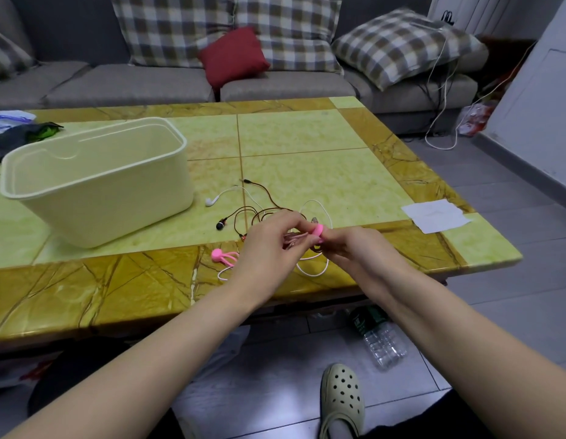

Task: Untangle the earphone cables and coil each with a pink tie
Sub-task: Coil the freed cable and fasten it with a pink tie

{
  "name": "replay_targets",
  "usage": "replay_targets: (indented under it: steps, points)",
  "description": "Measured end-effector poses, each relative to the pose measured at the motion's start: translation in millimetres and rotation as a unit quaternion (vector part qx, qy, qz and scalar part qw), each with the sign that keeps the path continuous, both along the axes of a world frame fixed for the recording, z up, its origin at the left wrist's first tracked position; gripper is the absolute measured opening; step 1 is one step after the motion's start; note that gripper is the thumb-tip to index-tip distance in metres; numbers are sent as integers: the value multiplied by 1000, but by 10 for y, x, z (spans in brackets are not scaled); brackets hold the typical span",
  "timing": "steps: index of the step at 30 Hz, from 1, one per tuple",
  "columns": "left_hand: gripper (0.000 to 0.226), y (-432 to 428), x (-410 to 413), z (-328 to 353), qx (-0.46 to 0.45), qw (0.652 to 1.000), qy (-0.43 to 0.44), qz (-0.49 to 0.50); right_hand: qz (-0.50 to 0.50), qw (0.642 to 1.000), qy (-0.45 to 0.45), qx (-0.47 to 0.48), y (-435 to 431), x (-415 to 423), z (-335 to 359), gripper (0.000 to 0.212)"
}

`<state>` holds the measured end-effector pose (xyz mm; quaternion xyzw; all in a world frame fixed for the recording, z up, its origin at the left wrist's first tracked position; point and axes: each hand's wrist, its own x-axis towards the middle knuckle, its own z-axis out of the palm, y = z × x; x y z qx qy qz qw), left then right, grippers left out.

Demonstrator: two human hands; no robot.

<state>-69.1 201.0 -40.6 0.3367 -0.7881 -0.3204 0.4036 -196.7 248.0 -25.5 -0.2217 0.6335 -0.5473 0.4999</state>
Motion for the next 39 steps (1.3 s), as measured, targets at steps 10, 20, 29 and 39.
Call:
replay_targets:
  steps: [10, 20, 29, 39]
  points:
    - [9, -68, 83, -89, -64, 996, -61, -11, -1, 1000, -16, -16, 73, 68, -51, 20]
    - [8, -58, 52, -72, -30, 999, -18, -14, -3, 996, -84, -6, 80, 37, -35, 20]
    - [10, -112, 106, -127, -31, 997, 1, -69, -13, 958, -280, 58, 62, 18, -29, 14]
    - [6, -129, 123, -212, -39, 999, -6, -17, 75, 983, 163, -39, 108, 88, -102, 19]
